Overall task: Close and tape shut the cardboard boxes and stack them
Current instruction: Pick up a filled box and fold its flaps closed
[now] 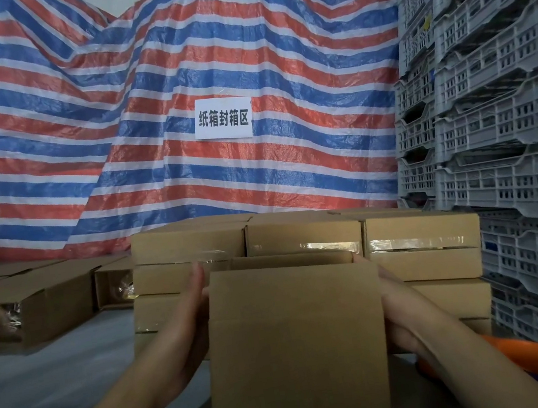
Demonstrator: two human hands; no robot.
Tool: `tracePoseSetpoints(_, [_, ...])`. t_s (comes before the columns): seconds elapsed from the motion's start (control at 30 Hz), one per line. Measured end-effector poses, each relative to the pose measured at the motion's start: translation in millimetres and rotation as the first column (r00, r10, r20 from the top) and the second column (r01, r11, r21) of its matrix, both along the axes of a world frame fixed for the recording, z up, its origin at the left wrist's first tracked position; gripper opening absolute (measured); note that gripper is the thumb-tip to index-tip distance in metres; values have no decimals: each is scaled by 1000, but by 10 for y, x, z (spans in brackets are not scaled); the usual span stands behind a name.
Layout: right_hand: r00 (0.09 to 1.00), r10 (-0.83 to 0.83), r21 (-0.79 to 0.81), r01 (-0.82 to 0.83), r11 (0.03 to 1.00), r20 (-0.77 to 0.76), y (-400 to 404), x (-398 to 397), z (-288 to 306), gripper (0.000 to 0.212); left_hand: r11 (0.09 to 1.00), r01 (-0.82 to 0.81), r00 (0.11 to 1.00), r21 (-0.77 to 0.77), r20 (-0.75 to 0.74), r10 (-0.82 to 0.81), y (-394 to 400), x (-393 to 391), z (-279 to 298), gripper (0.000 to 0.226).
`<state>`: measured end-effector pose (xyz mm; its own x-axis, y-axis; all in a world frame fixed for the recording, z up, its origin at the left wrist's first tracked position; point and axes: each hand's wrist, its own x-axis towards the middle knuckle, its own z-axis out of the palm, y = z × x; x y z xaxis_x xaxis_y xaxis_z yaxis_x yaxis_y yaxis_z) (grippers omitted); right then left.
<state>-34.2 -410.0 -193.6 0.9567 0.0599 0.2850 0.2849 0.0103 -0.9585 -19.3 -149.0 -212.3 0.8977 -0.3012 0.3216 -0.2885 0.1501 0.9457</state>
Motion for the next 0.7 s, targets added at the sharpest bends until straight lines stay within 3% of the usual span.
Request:
tracePoseSetpoints(0.1, [1000,14,8,-14,1000,-2,-8,-6,0,30,1000,12,1000,-27,-9,-12,36,4,4,66])
tracePoseSetpoints(0.3, [999,11,11,-10,1000,-37,-32,38,-8,26,999,11,1000,-52,6,-10,-9,-31,40,29])
tracePoseSetpoints(0.47, [998,40,72,-37,997,-41,-19,20,-8,31,995,-79,995,-55,-70,75,-65,-17,7,52])
tracePoseSetpoints(0.63, [993,50,266,-20,964,-108,-85,95,-51,23,994,-94,990,-61,-113,87,-82,-18,19,56])
tracePoseSetpoints(0.7, [993,56,305,-22,952,-106,-99,100,-51,32,995,-87,989,-47,-120,81,-85,-17,38,48])
